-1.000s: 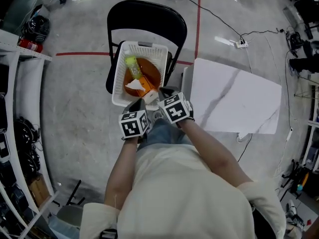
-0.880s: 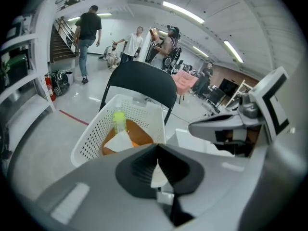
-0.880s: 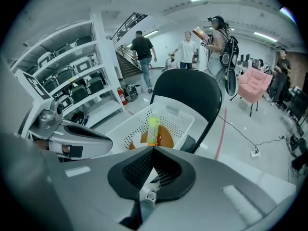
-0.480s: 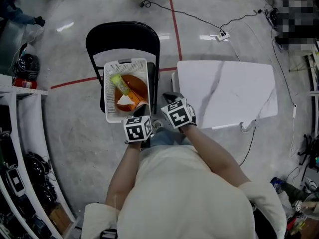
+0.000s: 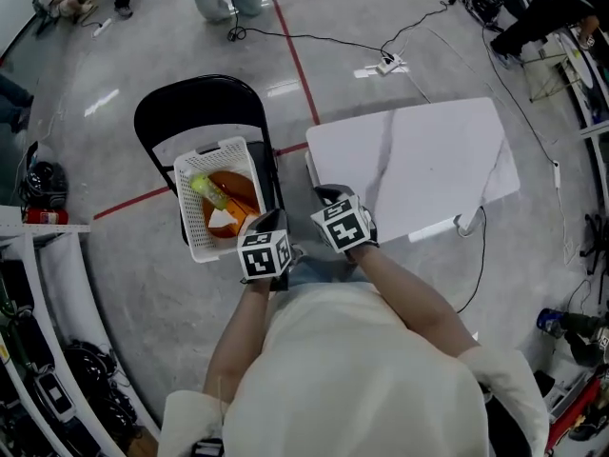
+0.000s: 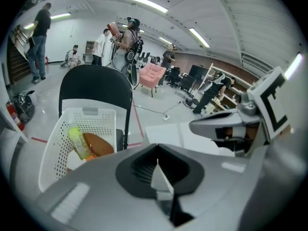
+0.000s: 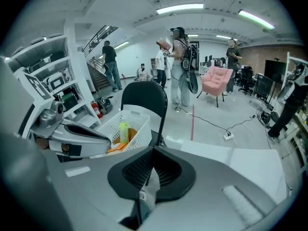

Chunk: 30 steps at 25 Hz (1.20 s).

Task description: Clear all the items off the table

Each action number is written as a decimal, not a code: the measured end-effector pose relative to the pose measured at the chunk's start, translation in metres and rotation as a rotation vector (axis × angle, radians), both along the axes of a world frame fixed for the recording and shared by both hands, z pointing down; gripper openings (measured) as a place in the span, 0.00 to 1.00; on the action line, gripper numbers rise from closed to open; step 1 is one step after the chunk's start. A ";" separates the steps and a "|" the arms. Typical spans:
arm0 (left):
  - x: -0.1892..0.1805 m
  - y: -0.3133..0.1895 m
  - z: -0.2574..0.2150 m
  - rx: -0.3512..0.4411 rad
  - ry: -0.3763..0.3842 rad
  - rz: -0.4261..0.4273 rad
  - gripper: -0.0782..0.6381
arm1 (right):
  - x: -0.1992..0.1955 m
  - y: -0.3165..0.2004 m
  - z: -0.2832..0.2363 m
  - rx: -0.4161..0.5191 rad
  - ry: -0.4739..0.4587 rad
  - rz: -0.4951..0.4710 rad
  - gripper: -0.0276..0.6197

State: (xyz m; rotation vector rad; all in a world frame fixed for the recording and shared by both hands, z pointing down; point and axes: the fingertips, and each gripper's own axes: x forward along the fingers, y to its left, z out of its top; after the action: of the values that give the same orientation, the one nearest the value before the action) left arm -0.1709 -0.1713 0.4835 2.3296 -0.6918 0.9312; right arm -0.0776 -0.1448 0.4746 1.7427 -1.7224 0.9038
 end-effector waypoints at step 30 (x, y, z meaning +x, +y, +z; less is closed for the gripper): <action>0.159 0.145 -0.026 0.027 0.067 0.242 0.12 | 0.148 0.185 -0.037 0.078 0.031 0.279 0.04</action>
State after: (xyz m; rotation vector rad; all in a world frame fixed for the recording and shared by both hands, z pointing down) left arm -0.0115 -0.0261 0.4576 2.4954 -0.4031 0.9467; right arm 0.0708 0.0398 0.4378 2.0738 -1.5367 0.9299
